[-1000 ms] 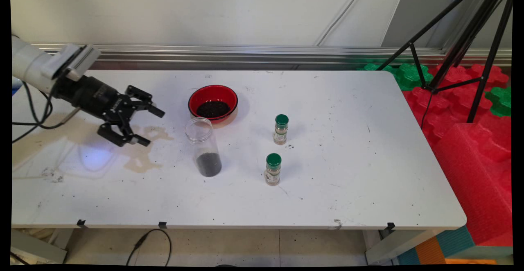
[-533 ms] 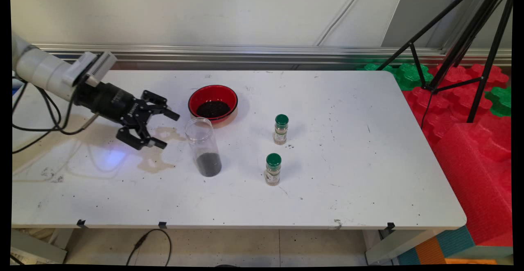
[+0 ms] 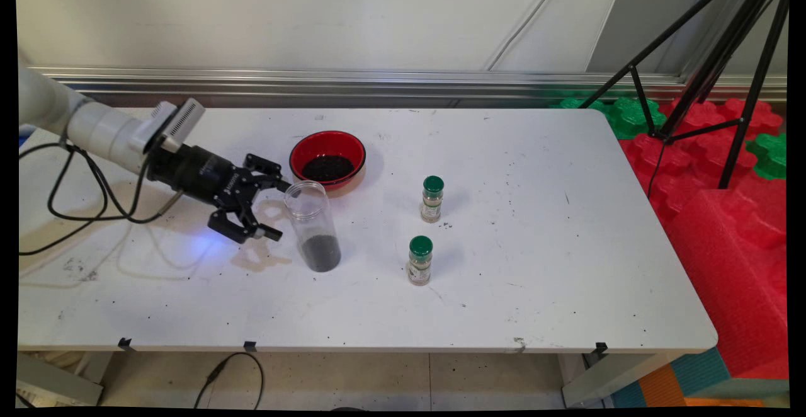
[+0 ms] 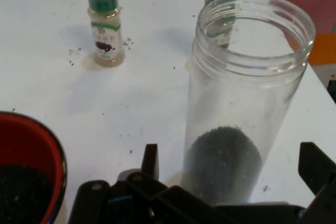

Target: Pick up the black seasoning powder from the table

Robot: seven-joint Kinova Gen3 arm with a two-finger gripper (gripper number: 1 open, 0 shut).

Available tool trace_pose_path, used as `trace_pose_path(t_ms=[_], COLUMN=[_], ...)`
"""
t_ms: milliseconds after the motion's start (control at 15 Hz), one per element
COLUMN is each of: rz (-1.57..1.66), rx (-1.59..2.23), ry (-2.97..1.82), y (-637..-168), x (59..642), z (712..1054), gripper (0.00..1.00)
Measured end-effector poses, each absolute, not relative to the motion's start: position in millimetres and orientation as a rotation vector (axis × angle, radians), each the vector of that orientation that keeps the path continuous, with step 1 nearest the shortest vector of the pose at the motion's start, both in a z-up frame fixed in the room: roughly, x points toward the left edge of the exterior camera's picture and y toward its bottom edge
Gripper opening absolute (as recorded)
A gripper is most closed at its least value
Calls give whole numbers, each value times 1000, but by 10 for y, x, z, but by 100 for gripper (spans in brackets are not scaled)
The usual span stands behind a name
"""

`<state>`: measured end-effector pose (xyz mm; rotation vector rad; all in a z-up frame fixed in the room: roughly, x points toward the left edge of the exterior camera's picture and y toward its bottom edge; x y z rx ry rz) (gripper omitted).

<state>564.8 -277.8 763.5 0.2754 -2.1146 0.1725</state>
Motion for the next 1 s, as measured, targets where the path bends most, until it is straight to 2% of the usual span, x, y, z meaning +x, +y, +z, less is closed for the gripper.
trace_pose_path(t_ms=[1000], rz=[142], rx=[223], ry=[-1996], y=[-2886], x=[5220], z=[7173], gripper=[100])
